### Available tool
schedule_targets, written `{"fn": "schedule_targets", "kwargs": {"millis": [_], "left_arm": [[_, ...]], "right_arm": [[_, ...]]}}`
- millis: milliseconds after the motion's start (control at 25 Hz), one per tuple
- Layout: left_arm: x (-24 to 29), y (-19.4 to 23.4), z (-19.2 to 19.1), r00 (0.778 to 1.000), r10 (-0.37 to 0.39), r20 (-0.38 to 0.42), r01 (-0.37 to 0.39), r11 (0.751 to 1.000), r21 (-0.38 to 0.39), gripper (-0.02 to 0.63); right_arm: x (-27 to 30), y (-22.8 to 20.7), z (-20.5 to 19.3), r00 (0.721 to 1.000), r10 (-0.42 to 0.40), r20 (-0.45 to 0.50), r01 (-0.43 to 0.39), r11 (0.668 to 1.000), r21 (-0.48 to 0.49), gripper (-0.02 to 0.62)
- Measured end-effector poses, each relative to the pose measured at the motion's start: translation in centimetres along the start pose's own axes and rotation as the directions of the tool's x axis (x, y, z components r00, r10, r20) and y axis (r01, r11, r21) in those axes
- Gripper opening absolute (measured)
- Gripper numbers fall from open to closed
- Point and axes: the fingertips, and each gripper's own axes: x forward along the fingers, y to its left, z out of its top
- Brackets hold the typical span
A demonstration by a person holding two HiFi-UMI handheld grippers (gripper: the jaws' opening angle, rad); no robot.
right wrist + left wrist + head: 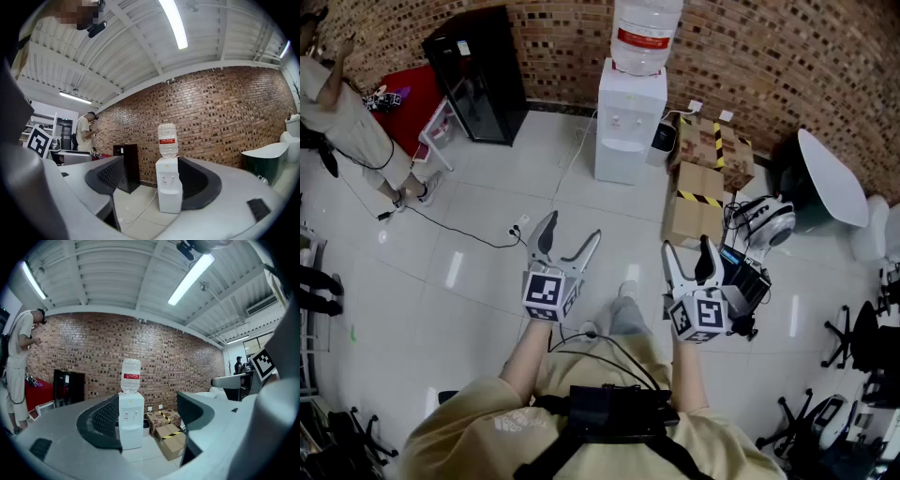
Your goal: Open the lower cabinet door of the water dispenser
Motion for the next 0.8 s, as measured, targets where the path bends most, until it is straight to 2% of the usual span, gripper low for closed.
{"fn": "schedule_targets", "kwargs": {"millis": [440,800], "left_arm": [[11.8,3.0,-2.4,0.998,0.026,-0.06,-0.026,1.0,0.001,0.382],[22.9,5.5,-1.8,0.995,0.05,-0.087,-0.053,0.998,-0.029,0.382]], "right_arm": [[11.2,-6.9,-3.9,0.998,0.04,-0.05,-0.037,0.998,0.049,0.387],[21.0,-13.3,-3.8,0.993,0.074,-0.088,-0.07,0.996,0.052,0.387]]}}
